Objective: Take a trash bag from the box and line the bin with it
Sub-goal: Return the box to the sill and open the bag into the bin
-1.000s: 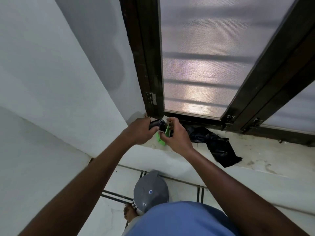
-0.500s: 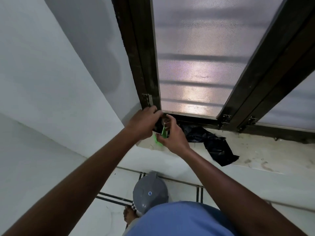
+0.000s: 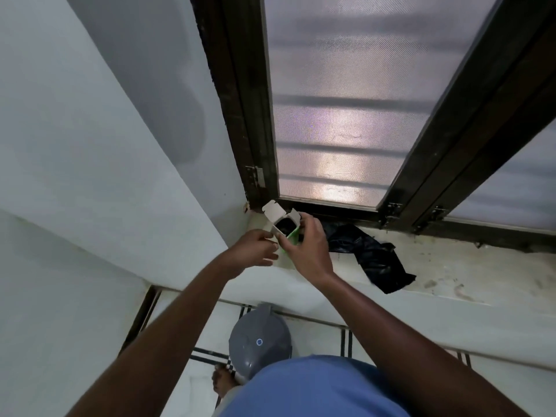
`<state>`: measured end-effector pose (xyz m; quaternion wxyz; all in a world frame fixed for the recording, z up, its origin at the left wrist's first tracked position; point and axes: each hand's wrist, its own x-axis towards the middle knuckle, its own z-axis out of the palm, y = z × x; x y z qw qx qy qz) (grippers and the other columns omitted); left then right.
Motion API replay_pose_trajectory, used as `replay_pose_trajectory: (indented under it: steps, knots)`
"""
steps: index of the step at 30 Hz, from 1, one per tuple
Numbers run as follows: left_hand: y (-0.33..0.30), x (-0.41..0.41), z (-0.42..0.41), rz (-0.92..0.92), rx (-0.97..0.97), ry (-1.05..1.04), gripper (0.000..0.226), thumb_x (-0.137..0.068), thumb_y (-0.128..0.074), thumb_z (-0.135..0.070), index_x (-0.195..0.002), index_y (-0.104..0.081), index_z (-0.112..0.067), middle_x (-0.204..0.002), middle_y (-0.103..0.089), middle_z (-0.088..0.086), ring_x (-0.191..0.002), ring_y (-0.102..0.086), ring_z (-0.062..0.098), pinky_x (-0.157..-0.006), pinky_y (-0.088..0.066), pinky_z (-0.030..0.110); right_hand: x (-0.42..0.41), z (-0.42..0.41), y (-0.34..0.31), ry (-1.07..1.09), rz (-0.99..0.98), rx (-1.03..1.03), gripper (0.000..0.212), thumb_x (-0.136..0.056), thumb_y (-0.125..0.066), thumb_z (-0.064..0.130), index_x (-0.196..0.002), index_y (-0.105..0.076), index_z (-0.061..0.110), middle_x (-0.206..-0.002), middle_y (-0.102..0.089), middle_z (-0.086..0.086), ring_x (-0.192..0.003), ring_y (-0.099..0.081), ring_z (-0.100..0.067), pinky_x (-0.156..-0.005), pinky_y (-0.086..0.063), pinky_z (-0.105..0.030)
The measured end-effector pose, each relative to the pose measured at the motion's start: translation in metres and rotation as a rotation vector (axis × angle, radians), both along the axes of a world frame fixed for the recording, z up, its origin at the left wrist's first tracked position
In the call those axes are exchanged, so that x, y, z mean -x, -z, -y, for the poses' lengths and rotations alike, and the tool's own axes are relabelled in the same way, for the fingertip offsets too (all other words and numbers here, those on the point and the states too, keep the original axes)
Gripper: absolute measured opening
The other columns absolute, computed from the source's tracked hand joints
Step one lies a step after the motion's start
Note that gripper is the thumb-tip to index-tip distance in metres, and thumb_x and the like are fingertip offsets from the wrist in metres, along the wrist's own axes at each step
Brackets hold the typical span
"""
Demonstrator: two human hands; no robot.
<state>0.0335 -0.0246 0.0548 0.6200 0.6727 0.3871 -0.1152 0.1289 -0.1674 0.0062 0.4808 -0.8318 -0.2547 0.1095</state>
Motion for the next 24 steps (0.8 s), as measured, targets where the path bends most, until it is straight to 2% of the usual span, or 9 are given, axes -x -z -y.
replay_pose_trajectory:
  steps: [3,6,9,11,13,16,18,21,24]
  knots:
    - [0.002,0.0,0.005,0.133,0.161,-0.15,0.031,-0.104,-0.06,0.002,-0.134,-0.068,0.003,-0.124,-0.078,0.019,-0.116,-0.078,0.033,-0.091,-0.064,0.036,0.003,0.002,-0.003,0.02,-0.033,-0.003,0.049,-0.094,-0.084,0.051,-0.131,-0.063,0.026,-0.12,-0.057,0.006,-0.104,-0.061,-0.008,-0.086,-0.051,-0.024]
    - [0.004,-0.001,0.004,0.198,0.177,-0.292,0.032,-0.102,-0.063,0.003,-0.133,-0.066,0.001,-0.122,-0.078,0.017,-0.109,-0.08,0.029,-0.091,-0.065,0.039,0.003,0.002,-0.007,0.038,-0.095,-0.035,0.044,-0.094,-0.08,0.057,-0.124,-0.064,0.03,-0.118,-0.059,0.01,-0.105,-0.064,-0.007,-0.088,-0.056,-0.026]
    - [0.003,-0.004,0.003,0.218,0.171,-0.333,0.024,-0.105,-0.063,-0.004,-0.126,-0.072,-0.006,-0.122,-0.079,0.014,-0.108,-0.078,0.027,-0.096,-0.066,0.046,0.003,-0.001,-0.009,0.066,-0.178,-0.105,0.038,-0.105,-0.062,0.062,-0.117,-0.069,0.026,-0.115,-0.068,0.006,-0.104,-0.068,-0.01,-0.092,-0.061,-0.04]
    - [0.001,-0.006,0.002,0.22,0.187,-0.366,0.025,-0.107,-0.065,-0.017,-0.128,-0.074,-0.01,-0.123,-0.08,0.01,-0.11,-0.078,0.026,-0.097,-0.066,0.049,-0.001,-0.003,-0.009,0.109,-0.216,-0.115,0.042,-0.113,-0.049,0.057,-0.112,-0.072,0.022,-0.108,-0.074,0.003,-0.101,-0.071,-0.015,-0.091,-0.061,-0.049]
    - [0.0,-0.009,0.002,0.225,0.174,-0.373,0.028,-0.107,-0.067,-0.026,-0.127,-0.075,-0.01,-0.12,-0.081,0.007,-0.108,-0.079,0.024,-0.092,-0.068,0.046,-0.005,-0.004,-0.007,0.13,-0.231,-0.099,0.042,-0.116,-0.046,0.051,-0.108,-0.072,0.019,-0.102,-0.076,0.001,-0.096,-0.072,-0.017,-0.087,-0.061,-0.051]
    - [0.009,-0.011,0.003,0.225,0.054,-0.384,0.024,-0.106,-0.071,-0.018,-0.123,-0.074,-0.001,-0.114,-0.079,0.011,-0.097,-0.08,0.022,-0.083,-0.069,0.038,-0.011,-0.003,-0.003,0.108,-0.276,-0.104,0.042,-0.111,-0.05,0.058,-0.111,-0.073,0.023,-0.103,-0.078,0.005,-0.098,-0.076,-0.015,-0.089,-0.064,-0.051]
    - [0.013,-0.012,0.003,0.229,-0.016,-0.381,0.024,-0.101,-0.077,-0.013,-0.12,-0.073,0.001,-0.111,-0.078,0.015,-0.094,-0.079,0.024,-0.085,-0.069,0.04,-0.013,-0.003,-0.001,0.079,-0.307,-0.11,0.039,-0.107,-0.058,0.061,-0.113,-0.074,0.026,-0.105,-0.079,0.007,-0.099,-0.077,-0.012,-0.089,-0.067,-0.049]
    - [0.016,-0.016,0.003,0.235,-0.025,-0.39,0.025,-0.096,-0.082,-0.01,-0.118,-0.071,-0.003,-0.108,-0.078,0.015,-0.087,-0.078,0.024,-0.083,-0.068,0.04,-0.019,-0.003,-0.001,0.043,-0.289,-0.078,0.022,-0.103,-0.078,0.04,-0.117,-0.071,0.024,-0.104,-0.076,0.009,-0.097,-0.075,-0.01,-0.086,-0.065,-0.036]
    - [0.015,-0.021,0.004,0.225,-0.017,-0.331,0.034,-0.099,-0.077,-0.009,-0.13,-0.065,-0.013,-0.107,-0.073,0.01,-0.087,-0.073,0.022,-0.079,-0.066,0.039,-0.025,-0.002,-0.005,-0.018,-0.289,-0.022,0.035,-0.1,-0.082,0.026,-0.131,-0.068,0.025,-0.109,-0.073,0.009,-0.1,-0.075,-0.011,-0.087,-0.063,-0.033]
